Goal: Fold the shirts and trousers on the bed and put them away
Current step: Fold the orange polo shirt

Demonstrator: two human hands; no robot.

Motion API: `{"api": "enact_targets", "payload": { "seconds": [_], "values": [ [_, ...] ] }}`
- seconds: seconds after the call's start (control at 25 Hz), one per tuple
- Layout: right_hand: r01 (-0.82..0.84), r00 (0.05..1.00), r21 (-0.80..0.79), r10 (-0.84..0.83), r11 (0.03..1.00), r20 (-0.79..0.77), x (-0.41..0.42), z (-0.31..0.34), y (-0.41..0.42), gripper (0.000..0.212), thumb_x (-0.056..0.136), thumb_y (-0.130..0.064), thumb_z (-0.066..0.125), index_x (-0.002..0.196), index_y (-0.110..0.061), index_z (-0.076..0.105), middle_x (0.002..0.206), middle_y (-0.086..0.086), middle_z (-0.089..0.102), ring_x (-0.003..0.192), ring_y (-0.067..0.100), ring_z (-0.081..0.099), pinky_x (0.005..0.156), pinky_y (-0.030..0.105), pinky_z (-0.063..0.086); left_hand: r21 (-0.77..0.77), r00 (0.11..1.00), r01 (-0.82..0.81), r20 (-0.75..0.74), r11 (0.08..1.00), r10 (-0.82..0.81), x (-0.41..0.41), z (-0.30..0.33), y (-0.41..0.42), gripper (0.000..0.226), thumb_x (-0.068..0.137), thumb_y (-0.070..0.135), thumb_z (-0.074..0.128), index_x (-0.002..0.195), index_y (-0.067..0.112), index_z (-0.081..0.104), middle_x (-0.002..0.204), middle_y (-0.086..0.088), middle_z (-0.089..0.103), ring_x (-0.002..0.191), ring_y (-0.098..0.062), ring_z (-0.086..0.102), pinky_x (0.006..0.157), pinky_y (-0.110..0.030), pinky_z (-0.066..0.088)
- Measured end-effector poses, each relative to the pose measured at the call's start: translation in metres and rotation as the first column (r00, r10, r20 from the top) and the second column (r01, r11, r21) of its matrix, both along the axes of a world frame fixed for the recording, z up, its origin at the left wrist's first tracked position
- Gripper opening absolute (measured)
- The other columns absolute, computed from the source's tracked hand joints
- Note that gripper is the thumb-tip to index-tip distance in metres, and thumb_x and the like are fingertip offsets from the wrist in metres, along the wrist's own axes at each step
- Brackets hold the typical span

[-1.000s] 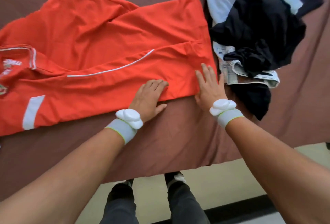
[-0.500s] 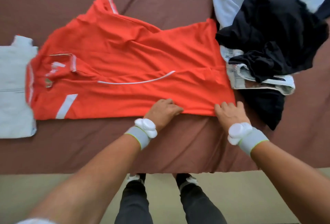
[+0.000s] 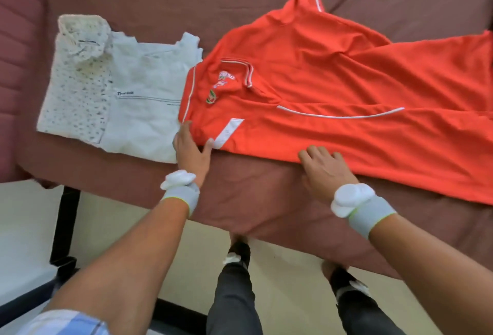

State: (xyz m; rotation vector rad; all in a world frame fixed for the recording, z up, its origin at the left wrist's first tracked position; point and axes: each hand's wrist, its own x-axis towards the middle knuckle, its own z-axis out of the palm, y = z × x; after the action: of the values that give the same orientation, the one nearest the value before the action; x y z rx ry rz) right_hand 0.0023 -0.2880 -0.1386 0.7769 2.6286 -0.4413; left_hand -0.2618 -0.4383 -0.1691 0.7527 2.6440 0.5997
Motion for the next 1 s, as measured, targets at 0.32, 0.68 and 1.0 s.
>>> {"api": "enact_targets", "payload": {
  "seconds": [0.32,0.68,1.0],
  "values": [
    [0.102,0.994,-0.047,-0.099,0.994,0.05,-0.108,-0.012,-0.029,0.051,0.083,-0.045,0.065,0.118,-0.012,0.051,0.115,0.009,0.05,0.107,0.032,0.048,0.076,0.042,0.044,0.132,0.903,0.002,0.426,0.991,-0.059,-0.08,0.0,-0.008,0.014,0.091,0.021,0.067,0.105,0.02,0.064,0.067,0.007,0.057,0.058,0.0,0.053,0.066,-0.017,0.043],
    [0.056,0.992,-0.053,-0.061,0.997,-0.112,-0.192,-0.021,-0.058,0.016,0.087,-0.01,0.061,0.102,-0.008,0.058,0.104,0.012,0.06,0.098,0.033,0.058,0.07,0.039,0.033,-0.005,0.921,0.189,0.348,0.982,-0.175,-0.086,0.005,-0.002,0.008,0.083,0.023,0.074,0.08,0.019,0.068,0.062,0.009,0.051,0.075,-0.023,0.062,0.07,-0.031,0.047],
    [0.089,0.996,-0.02,-0.089,0.996,-0.024,-0.145,-0.017,-0.047,0.04,0.087,-0.029,0.064,0.12,-0.01,0.053,0.121,0.011,0.053,0.112,0.032,0.049,0.08,0.043,0.038,0.178,0.905,0.373,0.147,0.911,-0.4,-0.08,0.011,-0.03,0.038,0.085,0.02,0.073,0.119,0.015,0.058,0.103,0.004,0.057,0.098,-0.018,0.049,0.09,-0.03,0.044]
  ]
}}
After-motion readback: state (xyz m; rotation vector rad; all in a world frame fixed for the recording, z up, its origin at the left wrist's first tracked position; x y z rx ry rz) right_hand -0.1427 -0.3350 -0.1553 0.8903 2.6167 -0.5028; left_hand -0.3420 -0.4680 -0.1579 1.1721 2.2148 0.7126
